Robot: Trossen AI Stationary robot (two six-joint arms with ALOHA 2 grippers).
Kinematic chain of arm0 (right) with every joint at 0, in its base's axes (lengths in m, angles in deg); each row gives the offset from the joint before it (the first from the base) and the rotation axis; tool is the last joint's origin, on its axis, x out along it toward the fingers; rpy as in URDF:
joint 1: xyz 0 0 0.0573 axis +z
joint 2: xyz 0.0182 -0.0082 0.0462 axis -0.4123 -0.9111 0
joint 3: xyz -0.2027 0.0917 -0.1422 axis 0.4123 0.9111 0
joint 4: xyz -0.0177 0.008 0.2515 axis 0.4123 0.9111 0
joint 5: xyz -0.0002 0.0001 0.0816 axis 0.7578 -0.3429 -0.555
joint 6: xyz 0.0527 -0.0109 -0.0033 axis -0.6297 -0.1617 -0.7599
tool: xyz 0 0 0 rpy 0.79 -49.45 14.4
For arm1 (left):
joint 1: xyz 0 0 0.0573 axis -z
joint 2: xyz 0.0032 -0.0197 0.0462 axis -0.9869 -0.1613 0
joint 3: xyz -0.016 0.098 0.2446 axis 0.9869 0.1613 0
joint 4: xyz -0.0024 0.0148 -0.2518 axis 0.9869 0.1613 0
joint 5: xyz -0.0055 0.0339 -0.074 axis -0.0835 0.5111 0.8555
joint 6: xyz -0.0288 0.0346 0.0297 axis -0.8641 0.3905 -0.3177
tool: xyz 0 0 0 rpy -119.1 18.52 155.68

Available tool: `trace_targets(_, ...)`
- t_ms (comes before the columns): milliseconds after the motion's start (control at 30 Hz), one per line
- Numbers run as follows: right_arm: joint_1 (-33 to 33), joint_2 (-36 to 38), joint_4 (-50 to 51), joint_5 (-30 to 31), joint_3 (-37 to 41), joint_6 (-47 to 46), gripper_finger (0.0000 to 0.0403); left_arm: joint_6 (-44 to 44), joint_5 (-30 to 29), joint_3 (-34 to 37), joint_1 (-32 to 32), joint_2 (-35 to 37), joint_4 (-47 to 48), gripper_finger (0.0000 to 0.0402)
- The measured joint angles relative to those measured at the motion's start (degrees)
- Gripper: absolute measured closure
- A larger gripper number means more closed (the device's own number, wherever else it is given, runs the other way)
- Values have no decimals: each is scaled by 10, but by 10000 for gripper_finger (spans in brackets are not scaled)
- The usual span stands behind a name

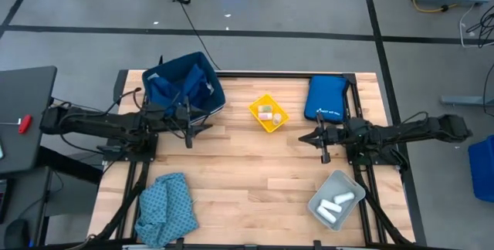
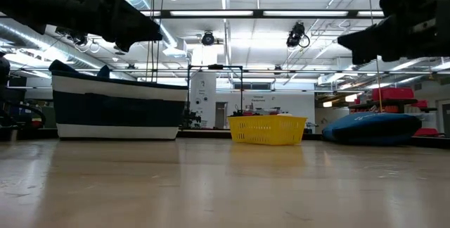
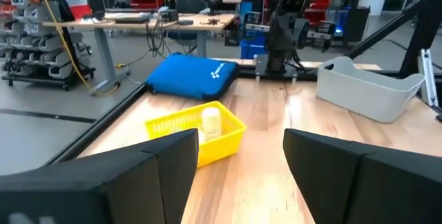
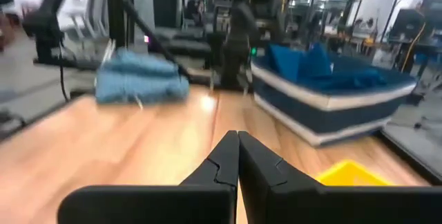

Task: Pick & place medical supplies in basket/bin
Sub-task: Adjust the blue bin

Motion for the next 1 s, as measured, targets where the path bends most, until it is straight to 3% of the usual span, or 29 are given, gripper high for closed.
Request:
trace_targets(267, 0, 82, 108, 29, 0, -13, 394, -13, -1, 0, 22, -7, -6, 185)
trace_targets(633, 0, 85, 145, 29, 0, -58, 394, -87, 46, -1, 131, -9, 63, 164)
trace_targets(733, 0, 85, 146, 29, 0, -58, 394, -123, 47, -26, 159, -9, 131, 144)
trace_targets(1000, 0, 85, 146, 29, 0, -58, 394, -234, 45, -173, 214, -35, 469, 120)
